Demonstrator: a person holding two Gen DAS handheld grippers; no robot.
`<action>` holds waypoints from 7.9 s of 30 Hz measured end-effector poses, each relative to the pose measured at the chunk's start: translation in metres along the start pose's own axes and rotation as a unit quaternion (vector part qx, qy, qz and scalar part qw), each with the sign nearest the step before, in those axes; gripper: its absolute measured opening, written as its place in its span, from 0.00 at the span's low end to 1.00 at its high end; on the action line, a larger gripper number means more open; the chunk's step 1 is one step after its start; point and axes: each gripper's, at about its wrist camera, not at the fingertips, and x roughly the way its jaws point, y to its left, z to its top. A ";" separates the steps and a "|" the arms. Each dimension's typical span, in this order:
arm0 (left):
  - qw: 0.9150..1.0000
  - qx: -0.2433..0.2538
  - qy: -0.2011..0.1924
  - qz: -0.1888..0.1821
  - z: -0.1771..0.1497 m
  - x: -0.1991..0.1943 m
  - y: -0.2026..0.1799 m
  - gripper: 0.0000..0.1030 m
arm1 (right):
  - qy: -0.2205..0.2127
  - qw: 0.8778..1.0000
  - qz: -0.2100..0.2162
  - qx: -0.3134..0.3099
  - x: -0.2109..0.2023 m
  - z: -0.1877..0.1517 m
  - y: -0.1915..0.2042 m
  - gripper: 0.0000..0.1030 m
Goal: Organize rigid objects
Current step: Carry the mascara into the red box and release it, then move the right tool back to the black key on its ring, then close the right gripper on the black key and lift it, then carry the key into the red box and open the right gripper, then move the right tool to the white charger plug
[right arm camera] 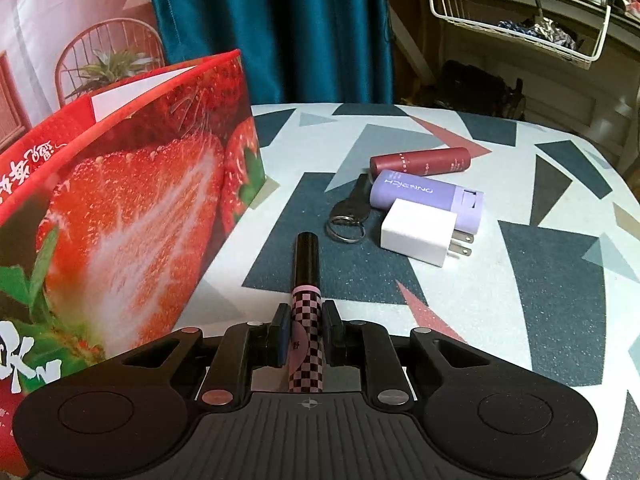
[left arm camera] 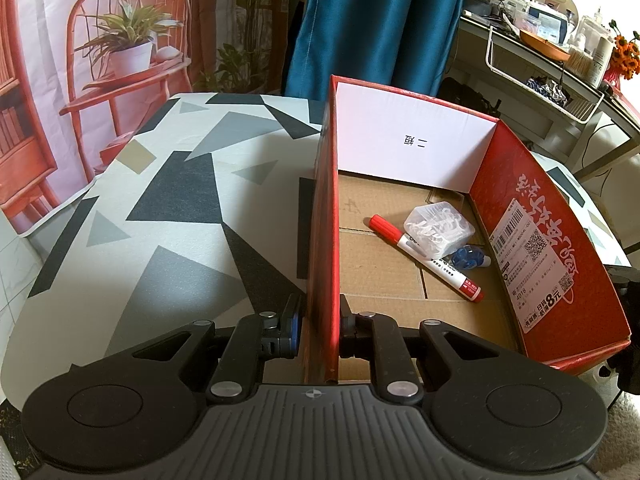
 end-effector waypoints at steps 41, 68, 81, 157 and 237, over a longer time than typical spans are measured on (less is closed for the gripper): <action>1.000 0.004 0.003 -0.001 -0.001 0.002 -0.001 0.18 | -0.137 0.974 0.099 -0.150 -0.053 0.096 0.098 0.14; 1.000 0.004 0.003 0.000 0.000 0.002 -0.001 0.18 | -0.119 0.976 0.100 -0.153 -0.055 0.077 0.104 0.38; 1.000 0.004 0.002 0.000 -0.001 0.002 -0.001 0.18 | -0.156 0.985 0.039 -0.064 -0.074 0.078 0.042 0.92; 1.000 0.004 0.002 0.008 -0.001 0.002 -0.003 0.19 | -0.043 0.994 -0.041 -0.089 -0.005 0.015 0.028 0.25; 1.000 0.003 0.000 0.007 -0.002 0.003 -0.004 0.19 | -0.077 0.983 -0.102 0.130 0.005 0.028 -0.049 0.85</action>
